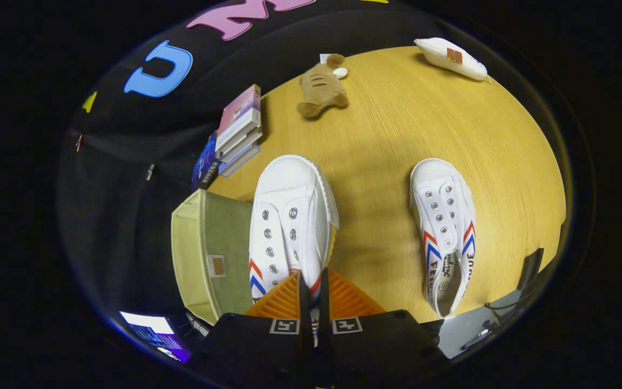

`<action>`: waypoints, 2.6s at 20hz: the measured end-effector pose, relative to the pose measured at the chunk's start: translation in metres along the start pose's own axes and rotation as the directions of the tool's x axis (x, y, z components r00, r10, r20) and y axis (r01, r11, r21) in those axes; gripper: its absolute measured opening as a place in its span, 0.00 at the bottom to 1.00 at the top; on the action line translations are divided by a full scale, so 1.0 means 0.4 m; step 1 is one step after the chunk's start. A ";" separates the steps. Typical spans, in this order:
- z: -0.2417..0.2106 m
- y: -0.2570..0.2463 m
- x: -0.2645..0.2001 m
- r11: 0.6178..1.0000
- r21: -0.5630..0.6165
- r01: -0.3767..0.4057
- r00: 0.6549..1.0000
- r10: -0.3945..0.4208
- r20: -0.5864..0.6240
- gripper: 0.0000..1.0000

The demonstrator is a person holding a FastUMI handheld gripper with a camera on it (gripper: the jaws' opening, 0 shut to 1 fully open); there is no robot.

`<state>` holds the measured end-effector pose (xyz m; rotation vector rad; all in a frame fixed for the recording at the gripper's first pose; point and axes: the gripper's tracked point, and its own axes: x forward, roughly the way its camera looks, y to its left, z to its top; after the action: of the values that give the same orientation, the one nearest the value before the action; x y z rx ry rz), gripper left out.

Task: Open the storage box then place both shoes into the box .Put the left shoe in first, then the right shoe, with the right side of both shoes facing outward in a uniform manner.

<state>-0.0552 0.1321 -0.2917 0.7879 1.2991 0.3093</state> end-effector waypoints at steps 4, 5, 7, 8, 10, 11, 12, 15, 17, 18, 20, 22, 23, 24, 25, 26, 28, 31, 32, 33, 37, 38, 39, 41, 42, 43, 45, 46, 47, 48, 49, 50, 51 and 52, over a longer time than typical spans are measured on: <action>0.012 0.191 -0.063 0.996 -0.057 -0.064 0.997 0.066 0.038 0.07; 0.006 0.245 -0.068 0.994 -0.071 -0.080 0.996 0.083 0.030 0.07; -0.014 0.346 -0.066 0.989 -0.097 -0.109 0.994 0.110 0.007 0.07; -0.028 0.394 -0.054 0.987 -0.104 -0.124 0.992 0.123 -0.011 0.07; -0.062 0.472 -0.013 0.984 -0.106 -0.146 0.989 0.141 -0.051 0.07; -0.079 0.502 0.012 0.983 -0.111 -0.148 0.988 0.141 -0.068 0.07; -0.096 0.525 0.043 0.982 -0.123 -0.144 0.987 0.135 -0.083 0.07; -0.150 0.558 0.136 0.981 -0.162 -0.104 0.989 0.085 -0.122 0.07; -0.173 0.557 0.197 0.982 -0.181 -0.061 0.991 0.037 -0.132 0.07; -0.183 0.556 0.225 0.982 -0.184 -0.040 0.991 0.015 -0.135 0.07; -0.195 0.546 0.273 0.983 -0.183 0.000 0.990 -0.026 -0.139 0.07; -0.203 0.534 0.314 0.983 -0.179 0.041 0.987 -0.068 -0.148 0.07; -0.206 0.529 0.332 0.982 -0.177 0.060 0.985 -0.088 -0.152 0.07; -0.208 0.524 0.351 0.982 -0.174 0.078 0.983 -0.105 -0.153 0.07; -0.209 0.521 0.371 0.981 -0.171 0.093 0.981 -0.120 -0.154 0.07; -0.212 0.518 0.390 0.980 -0.167 0.106 0.979 -0.132 -0.155 0.07; -0.218 0.511 0.425 0.978 -0.164 0.132 0.975 -0.158 -0.157 0.07; -0.236 0.502 0.476 0.970 -0.182 0.161 0.967 -0.192 -0.167 0.07; -0.241 0.498 0.488 0.967 -0.191 0.170 0.965 -0.203 -0.165 0.07; -0.243 0.495 0.497 0.964 -0.200 0.177 0.964 -0.210 -0.161 0.07; -0.248 0.506 0.503 0.966 -0.209 0.150 0.968 -0.187 -0.167 0.12; -0.245 0.520 0.498 0.971 -0.198 0.133 0.971 -0.167 -0.169 0.19; -0.246 0.529 0.491 0.975 -0.188 0.118 0.974 -0.151 -0.171 0.25; -0.232 0.553 0.473 0.980 -0.182 0.082 0.980 -0.113 -0.165 0.31; -0.224 0.557 0.466 0.978 -0.191 0.079 0.981 -0.110 -0.157 0.50; -0.216 0.567 0.458 0.979 -0.193 0.057 0.985 -0.087 -0.150 0.61; -0.206 0.583 0.424 0.982 -0.187 0.027 0.988 -0.055 -0.144 0.82; -0.203 0.589 0.407 0.983 -0.185 0.011 0.989 -0.038 -0.140 0.93; -0.200 0.591 0.389 0.983 -0.186 -0.002 0.990 -0.023 -0.136 0.97; -0.198 0.593 0.365 0.982 -0.188 -0.017 0.992 -0.007 -0.129 0.97; -0.196 0.595 0.340 0.982 -0.188 -0.035 0.992 0.011 -0.124 0.98; -0.192 0.593 0.311 0.981 -0.186 -0.054 0.993 0.033 -0.117 0.98; -0.188 0.593 0.278 0.980 -0.182 -0.076 0.992 0.057 -0.110 0.98; -0.180 0.590 0.243 0.979 -0.177 -0.099 0.992 0.082 -0.100 0.98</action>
<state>-0.0447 0.3837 -0.2092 0.6855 1.3028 0.5354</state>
